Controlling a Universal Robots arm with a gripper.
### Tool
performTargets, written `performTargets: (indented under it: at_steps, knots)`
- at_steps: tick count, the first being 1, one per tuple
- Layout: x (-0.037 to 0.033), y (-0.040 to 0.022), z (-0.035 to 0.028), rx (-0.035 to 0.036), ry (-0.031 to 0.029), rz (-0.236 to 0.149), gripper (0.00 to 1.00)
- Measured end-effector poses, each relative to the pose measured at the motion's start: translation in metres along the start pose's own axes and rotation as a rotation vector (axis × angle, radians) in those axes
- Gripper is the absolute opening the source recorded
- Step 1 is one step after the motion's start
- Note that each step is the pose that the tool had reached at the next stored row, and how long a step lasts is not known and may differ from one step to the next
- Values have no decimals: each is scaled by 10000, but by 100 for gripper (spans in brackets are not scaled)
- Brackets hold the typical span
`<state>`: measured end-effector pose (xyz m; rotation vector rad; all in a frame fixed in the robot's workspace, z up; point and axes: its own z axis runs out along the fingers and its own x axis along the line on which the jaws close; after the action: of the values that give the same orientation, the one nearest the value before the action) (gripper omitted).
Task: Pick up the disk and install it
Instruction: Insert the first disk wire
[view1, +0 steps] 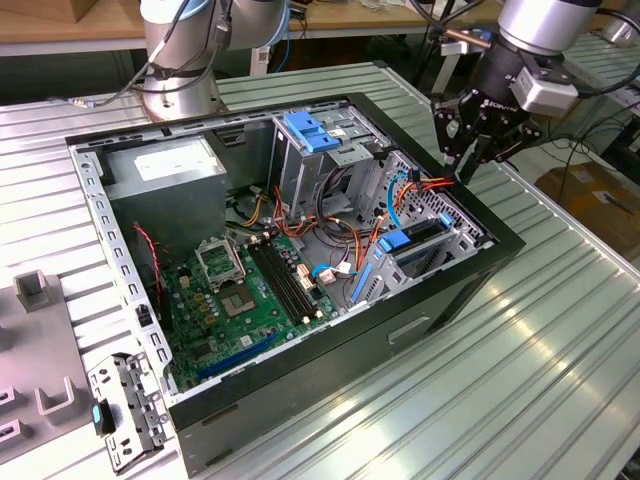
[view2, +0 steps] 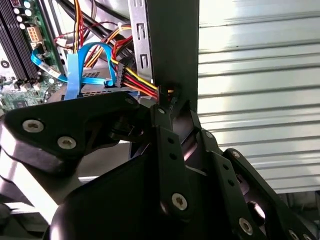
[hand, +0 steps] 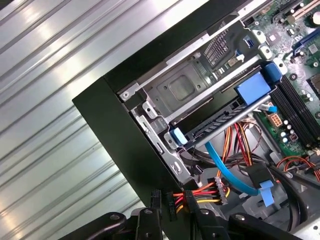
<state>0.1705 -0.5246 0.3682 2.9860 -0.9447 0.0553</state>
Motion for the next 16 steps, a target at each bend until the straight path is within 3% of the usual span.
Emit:
performTargets:
  at_steps: [5,7,13,16]
  knots:
    - [14,-11,20,2,0,-41,30]
    - [15,-11,0,9,7,-59,17]
    - [12,-8,-23,8,9,-58,16]
    - [-24,17,-24,8,9,-59,16]
